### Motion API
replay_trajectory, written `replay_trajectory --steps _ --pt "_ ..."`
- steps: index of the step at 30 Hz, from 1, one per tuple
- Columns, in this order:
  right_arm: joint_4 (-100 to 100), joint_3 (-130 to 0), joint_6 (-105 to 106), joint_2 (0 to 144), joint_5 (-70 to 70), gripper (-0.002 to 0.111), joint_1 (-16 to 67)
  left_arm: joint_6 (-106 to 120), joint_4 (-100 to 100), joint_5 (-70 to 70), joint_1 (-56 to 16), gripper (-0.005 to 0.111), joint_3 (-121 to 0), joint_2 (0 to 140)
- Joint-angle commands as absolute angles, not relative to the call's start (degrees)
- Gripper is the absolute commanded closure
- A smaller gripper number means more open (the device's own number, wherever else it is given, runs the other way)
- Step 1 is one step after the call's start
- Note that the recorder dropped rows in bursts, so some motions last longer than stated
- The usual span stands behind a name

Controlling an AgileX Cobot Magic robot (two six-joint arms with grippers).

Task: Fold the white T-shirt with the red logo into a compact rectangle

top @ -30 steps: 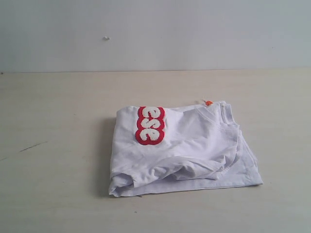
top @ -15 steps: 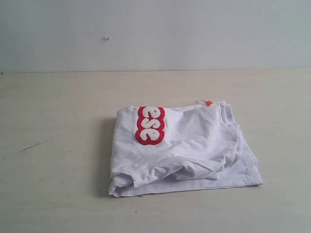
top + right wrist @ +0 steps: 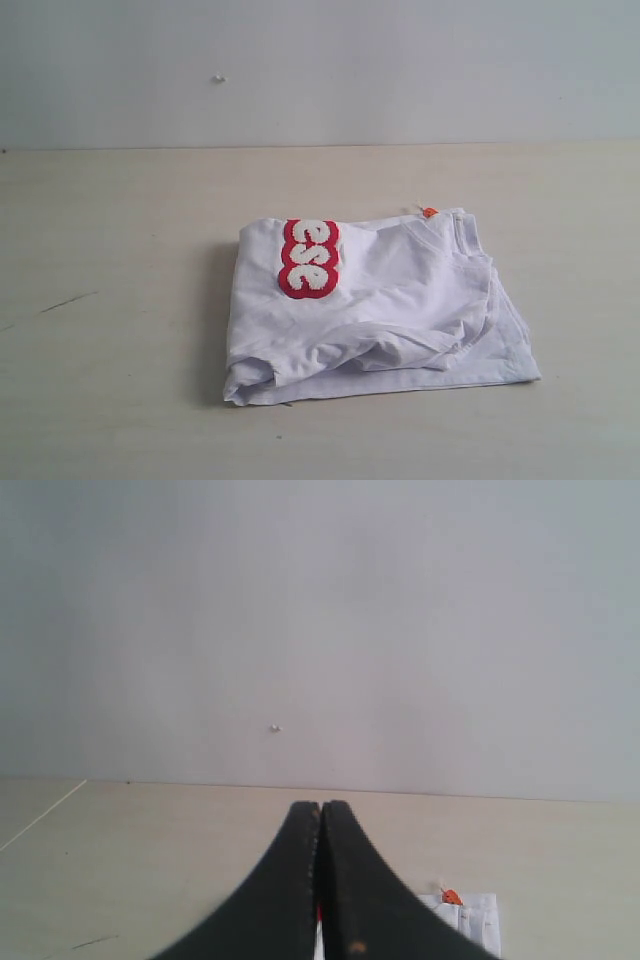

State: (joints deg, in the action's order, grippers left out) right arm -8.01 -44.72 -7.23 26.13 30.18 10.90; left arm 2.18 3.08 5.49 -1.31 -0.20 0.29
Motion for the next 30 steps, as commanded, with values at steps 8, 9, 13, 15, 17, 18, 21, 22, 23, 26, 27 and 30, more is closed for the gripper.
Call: replay_trajectory --steps 8,9,13,15,17,18,21,22,23,26,27,30 --pt "-8.00 -44.37 -7.28 25.98 29.31 0.108 10.68 2.76 1.97 18.28 -1.21 0.107 0.00 0.00" --pt "-8.00 -44.37 -7.28 25.98 29.31 0.108 10.68 2.76 1.66 18.40 -1.21 0.107 0.00 0.00" --pt "-8.00 -44.37 -7.28 25.98 29.31 0.108 10.68 2.76 0.75 20.09 -1.21 0.107 0.00 0.00" --pt "-8.00 -44.37 -7.28 25.98 29.31 0.108 10.68 2.76 0.75 20.50 -1.21 0.107 0.00 0.00" --pt "-8.00 -44.37 -7.28 25.98 29.31 0.108 10.68 2.76 0.75 20.69 -1.00 0.107 0.00 0.00" --pt "-8.00 -44.37 -7.28 25.98 29.31 0.108 10.68 2.76 0.75 20.69 -0.72 0.107 0.00 0.00" --pt "-8.00 -44.37 -7.28 25.98 29.31 0.108 10.68 2.76 0.75 20.69 -0.03 0.107 0.00 0.00" --pt "-8.00 -44.37 -7.28 25.98 29.31 0.108 10.68 2.76 0.75 20.69 0.09 0.107 0.00 0.00" --pt "-8.00 -44.37 -7.28 25.98 29.31 0.108 10.68 2.76 0.75 20.69 0.09 0.107 0.00 0.00" --pt "-8.00 -44.37 -7.28 25.98 29.31 0.108 10.68 2.76 0.75 20.69 0.09 0.107 0.00 0.00" --pt "-8.00 -44.37 -7.28 25.98 29.31 0.108 10.68 2.59 0.75 20.69 0.07 0.107 0.00 0.00" --pt "-8.00 -44.37 -7.28 25.98 29.31 0.108 10.68 2.61 0.75 20.58 0.07 0.107 0.00 0.00"
